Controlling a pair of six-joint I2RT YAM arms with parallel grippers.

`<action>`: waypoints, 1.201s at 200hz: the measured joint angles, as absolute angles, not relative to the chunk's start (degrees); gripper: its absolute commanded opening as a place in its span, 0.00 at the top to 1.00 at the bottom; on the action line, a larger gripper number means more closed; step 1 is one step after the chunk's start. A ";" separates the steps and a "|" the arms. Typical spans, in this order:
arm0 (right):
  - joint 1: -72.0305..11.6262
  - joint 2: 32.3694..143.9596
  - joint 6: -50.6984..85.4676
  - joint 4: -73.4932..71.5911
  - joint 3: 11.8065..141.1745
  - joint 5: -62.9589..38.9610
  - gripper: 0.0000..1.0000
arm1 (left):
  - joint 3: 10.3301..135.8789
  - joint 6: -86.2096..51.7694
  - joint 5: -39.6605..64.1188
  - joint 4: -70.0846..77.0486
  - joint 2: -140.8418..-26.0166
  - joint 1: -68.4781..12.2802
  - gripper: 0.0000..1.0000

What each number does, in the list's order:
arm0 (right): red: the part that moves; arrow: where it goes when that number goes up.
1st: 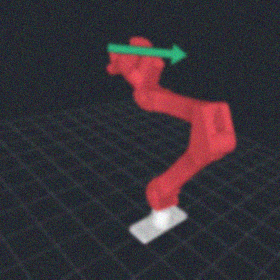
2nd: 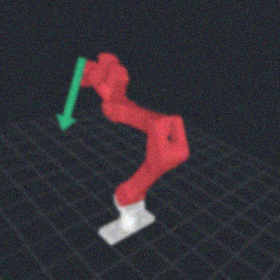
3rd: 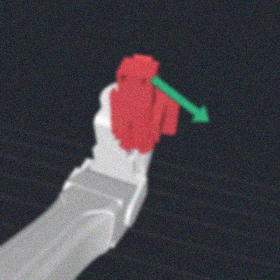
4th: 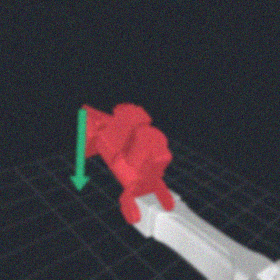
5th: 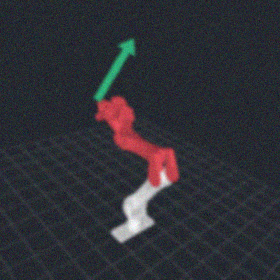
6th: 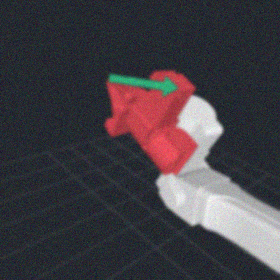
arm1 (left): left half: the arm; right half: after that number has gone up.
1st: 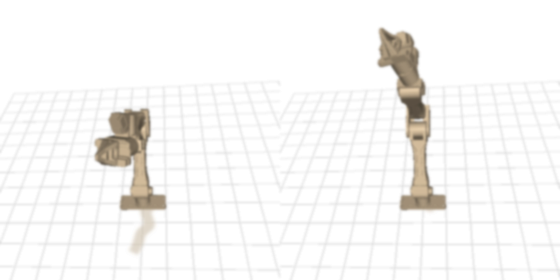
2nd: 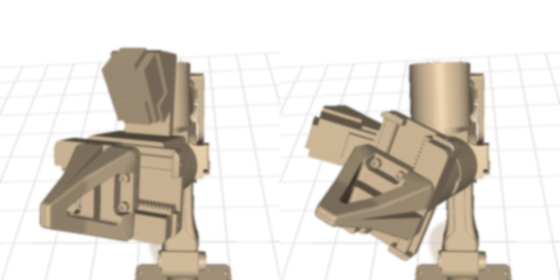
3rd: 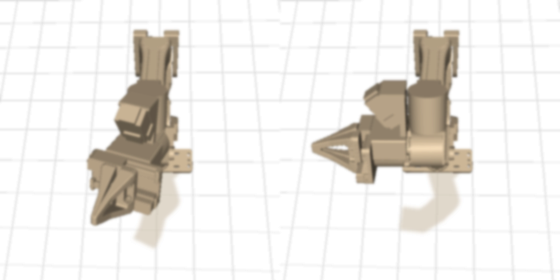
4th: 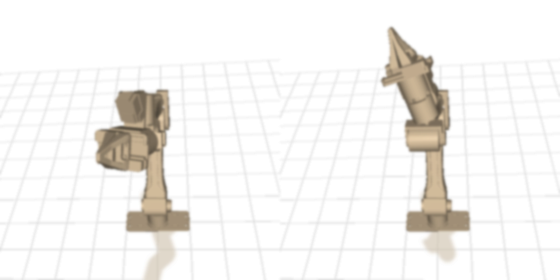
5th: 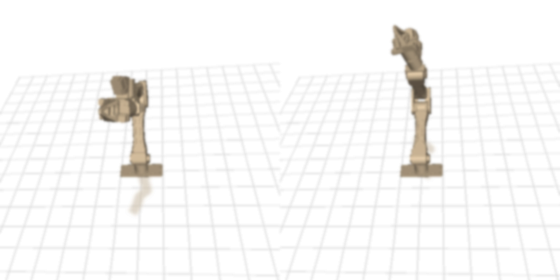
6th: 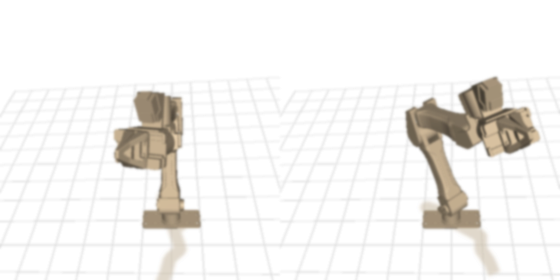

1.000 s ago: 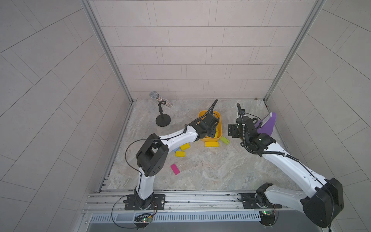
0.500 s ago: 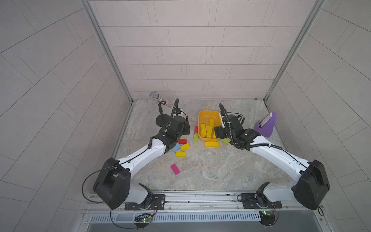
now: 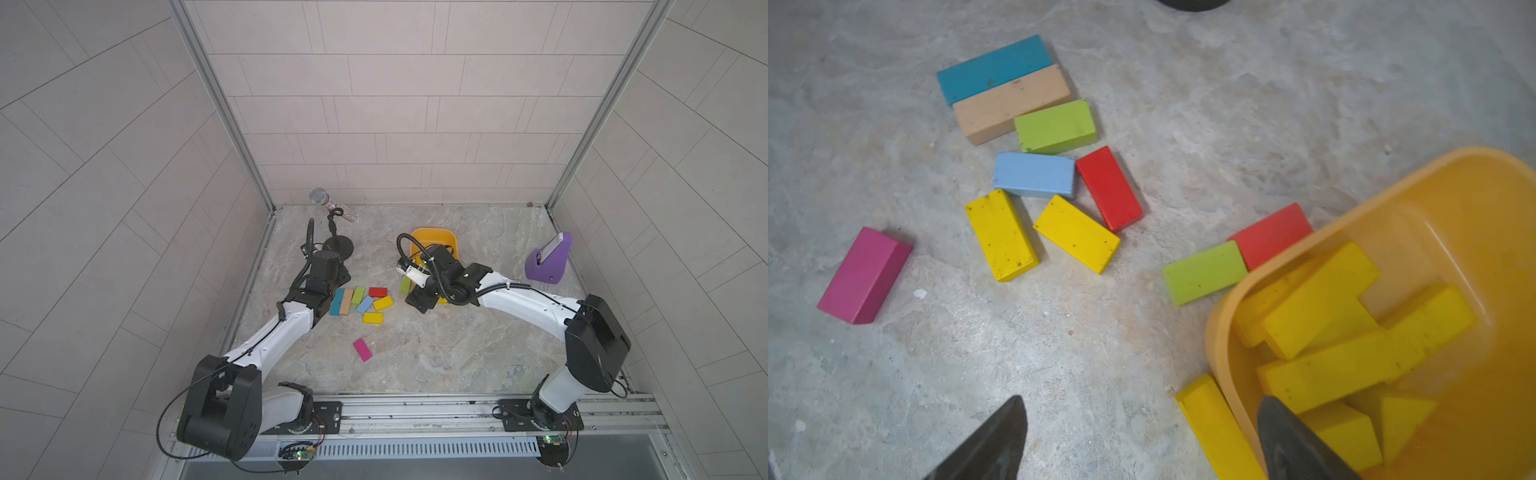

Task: Pick out the yellow building blocks
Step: Pick up the building block from the center of the board.

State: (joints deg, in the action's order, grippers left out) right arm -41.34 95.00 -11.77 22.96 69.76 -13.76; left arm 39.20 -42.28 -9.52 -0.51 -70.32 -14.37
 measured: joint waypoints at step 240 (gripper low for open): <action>-43.51 123.24 -24.93 35.46 95.90 -20.36 0.26 | 35.94 -47.29 -12.12 -2.63 -66.78 -10.37 0.54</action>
